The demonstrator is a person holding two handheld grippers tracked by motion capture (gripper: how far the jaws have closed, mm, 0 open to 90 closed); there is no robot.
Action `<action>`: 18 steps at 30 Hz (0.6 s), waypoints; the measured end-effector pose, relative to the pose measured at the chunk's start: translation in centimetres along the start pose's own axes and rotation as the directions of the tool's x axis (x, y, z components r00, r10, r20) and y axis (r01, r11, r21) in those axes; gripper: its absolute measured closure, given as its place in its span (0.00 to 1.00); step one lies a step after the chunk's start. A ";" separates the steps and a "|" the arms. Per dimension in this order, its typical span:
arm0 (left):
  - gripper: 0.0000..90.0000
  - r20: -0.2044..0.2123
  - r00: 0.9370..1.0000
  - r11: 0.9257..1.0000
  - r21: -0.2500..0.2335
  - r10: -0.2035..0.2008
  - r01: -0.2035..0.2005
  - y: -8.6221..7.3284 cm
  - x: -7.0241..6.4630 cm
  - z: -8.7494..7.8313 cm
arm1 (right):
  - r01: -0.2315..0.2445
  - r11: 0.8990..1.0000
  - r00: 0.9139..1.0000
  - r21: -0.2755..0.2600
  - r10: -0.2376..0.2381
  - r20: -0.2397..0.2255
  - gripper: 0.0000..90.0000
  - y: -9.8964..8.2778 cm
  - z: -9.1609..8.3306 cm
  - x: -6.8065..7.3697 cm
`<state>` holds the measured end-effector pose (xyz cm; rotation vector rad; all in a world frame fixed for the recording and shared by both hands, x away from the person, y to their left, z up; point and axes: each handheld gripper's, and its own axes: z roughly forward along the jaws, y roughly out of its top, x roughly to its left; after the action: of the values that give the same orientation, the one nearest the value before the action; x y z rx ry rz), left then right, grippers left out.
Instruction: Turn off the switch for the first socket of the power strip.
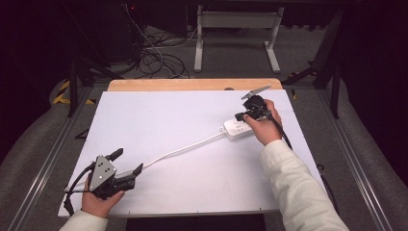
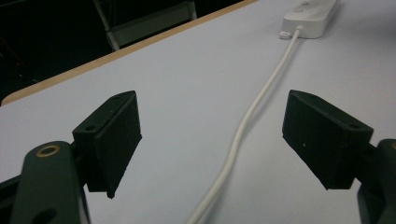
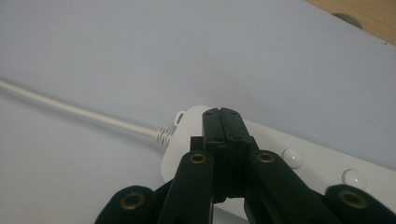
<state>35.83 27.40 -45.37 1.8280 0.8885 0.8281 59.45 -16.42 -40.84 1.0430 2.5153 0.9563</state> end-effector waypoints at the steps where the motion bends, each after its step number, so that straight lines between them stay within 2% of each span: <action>1: 0.22 0.000 1.000 1.000 0.000 0.000 0.000 0.0 0.0 0.0 | 0.001 1.000 1.000 0.001 -0.001 0.005 1.00 0.0 0.2 -0.1; 18: 0.22 0.004 1.000 1.000 -0.003 0.002 -0.002 0.0 0.0 0.0 | -0.013 0.999 0.999 0.030 0.012 0.044 1.00 -0.4 2.6 -1.2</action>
<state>35.86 27.42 -45.38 1.8280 0.8828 0.8263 61.26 -16.24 -43.05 1.0780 2.4977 0.8921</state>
